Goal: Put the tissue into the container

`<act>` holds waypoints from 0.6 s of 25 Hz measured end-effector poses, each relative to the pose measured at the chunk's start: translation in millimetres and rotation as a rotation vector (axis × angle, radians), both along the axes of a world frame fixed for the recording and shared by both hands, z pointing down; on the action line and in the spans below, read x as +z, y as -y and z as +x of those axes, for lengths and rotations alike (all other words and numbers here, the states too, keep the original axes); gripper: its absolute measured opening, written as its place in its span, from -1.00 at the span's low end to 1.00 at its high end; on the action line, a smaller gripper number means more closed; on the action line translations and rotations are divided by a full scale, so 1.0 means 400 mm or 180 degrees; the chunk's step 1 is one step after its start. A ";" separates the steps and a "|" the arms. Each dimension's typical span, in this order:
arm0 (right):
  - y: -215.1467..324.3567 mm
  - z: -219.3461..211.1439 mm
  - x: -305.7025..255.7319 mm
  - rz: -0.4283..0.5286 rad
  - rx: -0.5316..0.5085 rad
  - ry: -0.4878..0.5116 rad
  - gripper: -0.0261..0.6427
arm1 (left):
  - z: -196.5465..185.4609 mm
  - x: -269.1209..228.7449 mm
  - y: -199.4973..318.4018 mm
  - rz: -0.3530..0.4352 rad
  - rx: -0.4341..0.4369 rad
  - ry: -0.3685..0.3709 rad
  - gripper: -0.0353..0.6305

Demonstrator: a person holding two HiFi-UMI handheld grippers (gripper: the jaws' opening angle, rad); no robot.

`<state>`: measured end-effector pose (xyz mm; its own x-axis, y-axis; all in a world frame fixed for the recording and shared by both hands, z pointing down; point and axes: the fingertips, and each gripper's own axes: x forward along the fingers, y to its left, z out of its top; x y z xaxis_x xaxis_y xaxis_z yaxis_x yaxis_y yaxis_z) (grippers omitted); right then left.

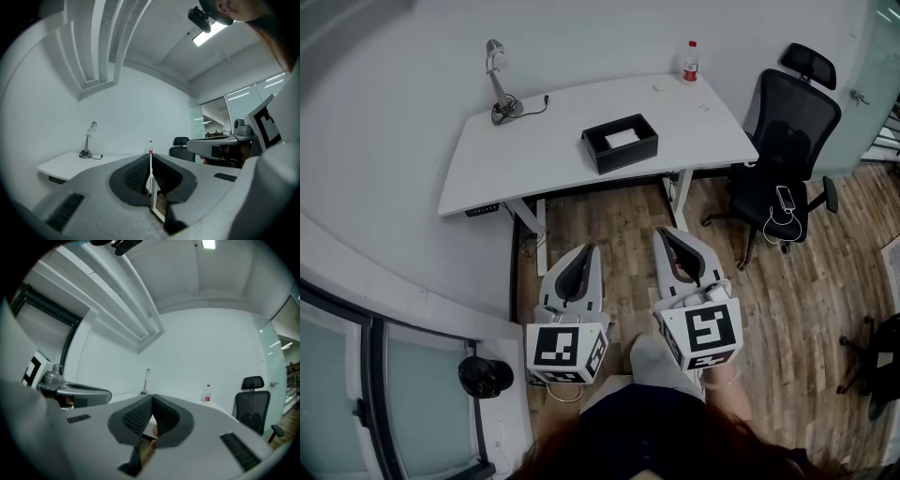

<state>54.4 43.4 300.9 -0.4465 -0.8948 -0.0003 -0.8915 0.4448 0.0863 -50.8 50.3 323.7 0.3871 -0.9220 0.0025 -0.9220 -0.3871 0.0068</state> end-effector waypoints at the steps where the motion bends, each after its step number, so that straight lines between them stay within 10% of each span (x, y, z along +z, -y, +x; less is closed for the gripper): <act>1: -0.007 0.001 -0.001 -0.0005 -0.0002 0.0002 -0.86 | 0.001 0.000 -0.007 -0.0002 0.0002 -0.0002 -0.79; 15: -0.052 -0.012 -0.013 0.0040 -0.0034 0.0033 -0.86 | -0.003 0.009 -0.041 -0.0036 0.0027 -0.0023 -0.79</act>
